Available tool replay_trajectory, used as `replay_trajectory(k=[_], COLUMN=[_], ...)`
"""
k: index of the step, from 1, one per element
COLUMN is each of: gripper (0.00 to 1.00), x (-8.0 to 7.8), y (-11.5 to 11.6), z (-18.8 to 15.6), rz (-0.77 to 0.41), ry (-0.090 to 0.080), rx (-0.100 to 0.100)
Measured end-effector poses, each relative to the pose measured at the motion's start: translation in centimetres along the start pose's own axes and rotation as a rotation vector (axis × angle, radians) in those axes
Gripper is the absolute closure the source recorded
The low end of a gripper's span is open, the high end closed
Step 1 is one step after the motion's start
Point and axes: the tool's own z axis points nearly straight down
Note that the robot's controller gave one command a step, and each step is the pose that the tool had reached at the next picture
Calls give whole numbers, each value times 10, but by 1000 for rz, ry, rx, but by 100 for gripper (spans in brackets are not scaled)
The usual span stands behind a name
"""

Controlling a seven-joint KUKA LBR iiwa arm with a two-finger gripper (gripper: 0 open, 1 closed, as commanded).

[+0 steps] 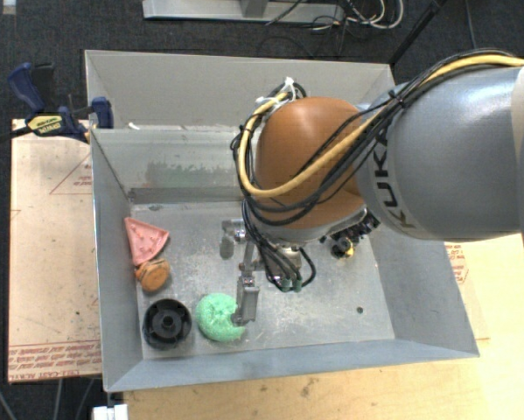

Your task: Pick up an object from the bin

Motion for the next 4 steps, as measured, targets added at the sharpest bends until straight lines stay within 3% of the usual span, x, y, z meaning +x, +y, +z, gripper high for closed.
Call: replay_trajectory(k=[1, 2, 3, 4], gripper=[0, 0, 0, 0], x=[-2, 10, 9, 13], y=[-1, 48, 73, 73], z=[-5, 27, 48, 59], rz=[4, -282, -321, -153], ry=[-8, -12, -9, -8], rx=[-1, 1, -1, 0])
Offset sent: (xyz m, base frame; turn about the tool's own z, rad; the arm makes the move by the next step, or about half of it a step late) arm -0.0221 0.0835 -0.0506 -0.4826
